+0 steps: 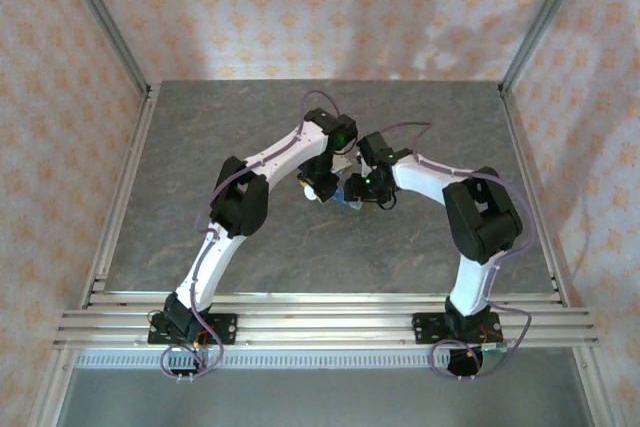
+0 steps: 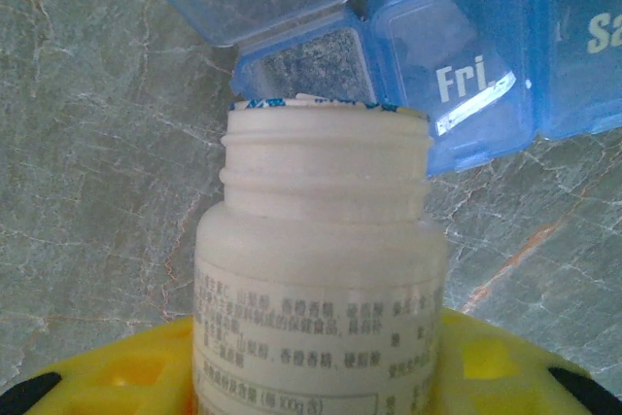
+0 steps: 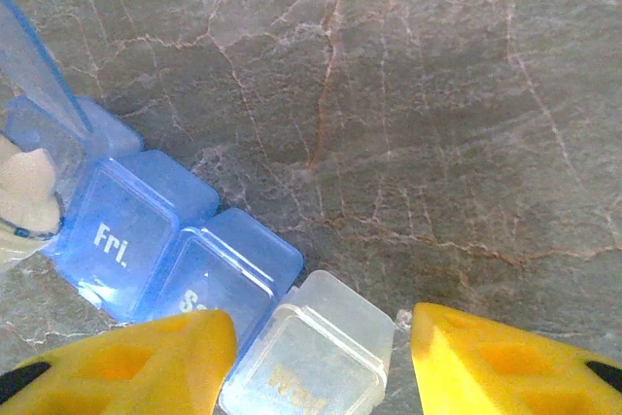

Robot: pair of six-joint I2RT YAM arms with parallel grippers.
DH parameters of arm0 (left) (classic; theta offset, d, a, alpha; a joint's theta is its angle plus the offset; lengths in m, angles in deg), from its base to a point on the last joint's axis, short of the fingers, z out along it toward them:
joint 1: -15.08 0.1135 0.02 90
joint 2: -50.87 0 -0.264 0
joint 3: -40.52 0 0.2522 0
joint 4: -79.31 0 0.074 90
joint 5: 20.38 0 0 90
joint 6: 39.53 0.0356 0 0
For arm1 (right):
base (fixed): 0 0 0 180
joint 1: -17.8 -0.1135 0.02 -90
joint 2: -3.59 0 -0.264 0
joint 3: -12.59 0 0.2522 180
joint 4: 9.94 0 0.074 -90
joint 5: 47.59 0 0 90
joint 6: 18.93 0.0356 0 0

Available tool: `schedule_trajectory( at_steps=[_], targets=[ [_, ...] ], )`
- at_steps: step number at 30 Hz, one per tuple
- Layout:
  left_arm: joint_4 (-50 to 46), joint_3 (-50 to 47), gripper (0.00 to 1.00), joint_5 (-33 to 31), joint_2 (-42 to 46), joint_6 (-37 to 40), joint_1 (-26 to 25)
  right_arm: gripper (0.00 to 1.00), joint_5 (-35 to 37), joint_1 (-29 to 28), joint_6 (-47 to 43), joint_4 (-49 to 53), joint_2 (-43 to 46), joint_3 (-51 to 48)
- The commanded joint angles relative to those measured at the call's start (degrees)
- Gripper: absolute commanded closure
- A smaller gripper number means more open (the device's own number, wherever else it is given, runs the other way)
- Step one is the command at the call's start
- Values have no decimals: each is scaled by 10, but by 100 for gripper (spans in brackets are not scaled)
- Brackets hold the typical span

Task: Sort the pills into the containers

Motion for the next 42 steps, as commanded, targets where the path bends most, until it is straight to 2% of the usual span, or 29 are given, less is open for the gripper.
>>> schedule_trajectory(
  at_steps=[1, 42],
  targets=[
    [-32, 14, 100, -15, -12, 14, -3, 46, 22, -9, 10, 27, -16, -33],
    [-20, 16, 100, -15, 5, 18, -2, 45, -27, -11, 54, 0, 54, -60]
  ],
)
